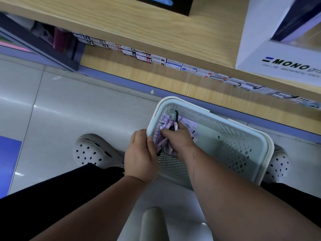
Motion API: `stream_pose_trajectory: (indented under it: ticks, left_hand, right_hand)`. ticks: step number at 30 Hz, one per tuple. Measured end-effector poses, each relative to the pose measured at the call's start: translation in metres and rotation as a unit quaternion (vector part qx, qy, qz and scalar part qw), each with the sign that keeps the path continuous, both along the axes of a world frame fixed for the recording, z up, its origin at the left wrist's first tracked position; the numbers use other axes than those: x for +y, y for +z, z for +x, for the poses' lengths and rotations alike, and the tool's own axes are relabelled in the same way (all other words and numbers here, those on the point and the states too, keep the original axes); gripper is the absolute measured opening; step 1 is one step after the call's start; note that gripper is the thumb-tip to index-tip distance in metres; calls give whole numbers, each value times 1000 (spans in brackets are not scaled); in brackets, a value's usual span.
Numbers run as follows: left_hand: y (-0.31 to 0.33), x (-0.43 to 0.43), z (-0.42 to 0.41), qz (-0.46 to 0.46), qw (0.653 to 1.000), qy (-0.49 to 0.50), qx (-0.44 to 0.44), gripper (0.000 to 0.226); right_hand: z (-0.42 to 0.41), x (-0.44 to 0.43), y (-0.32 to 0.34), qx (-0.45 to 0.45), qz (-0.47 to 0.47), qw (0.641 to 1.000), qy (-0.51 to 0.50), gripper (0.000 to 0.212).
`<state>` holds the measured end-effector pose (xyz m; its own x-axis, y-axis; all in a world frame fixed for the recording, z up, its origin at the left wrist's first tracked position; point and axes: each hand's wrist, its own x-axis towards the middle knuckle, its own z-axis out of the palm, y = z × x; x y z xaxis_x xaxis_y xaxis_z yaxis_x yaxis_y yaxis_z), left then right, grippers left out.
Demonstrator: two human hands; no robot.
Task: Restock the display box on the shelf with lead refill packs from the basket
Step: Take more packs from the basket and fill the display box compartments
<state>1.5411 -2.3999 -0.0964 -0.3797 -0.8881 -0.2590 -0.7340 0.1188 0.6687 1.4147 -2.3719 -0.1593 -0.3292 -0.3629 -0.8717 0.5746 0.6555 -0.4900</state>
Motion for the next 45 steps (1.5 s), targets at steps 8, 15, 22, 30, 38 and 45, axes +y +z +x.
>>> stream_pose_trajectory:
  ticks: [8,15,22,30,38,45]
  left_hand:
    - [-2,0,-1,3,1000,8,-8,34]
    - [-2,-4,-2,-9,999,-38,-5,31]
    - [-2,-5,-1,-22,999,-49,-1,20]
    - [12,-11,-1,-12,999,-35,-37,39]
    - [94,3,-28,44,969,-245,2,35]
    - [138,24,-28,13,964,-266,16,15]
  right_hand:
    - [-4,-2,8,31,-1,999,22,18]
    - [-18,19,18,60,14,996,58,21]
    - [-40,48,59,47,-4,997,57,30]
    - [-26,55,88,67,-14,996,-53,19]
    - [-20,61,125,88,-48,984,-150,17]
    - [-18,79,160,72,-74,979,-174,17]
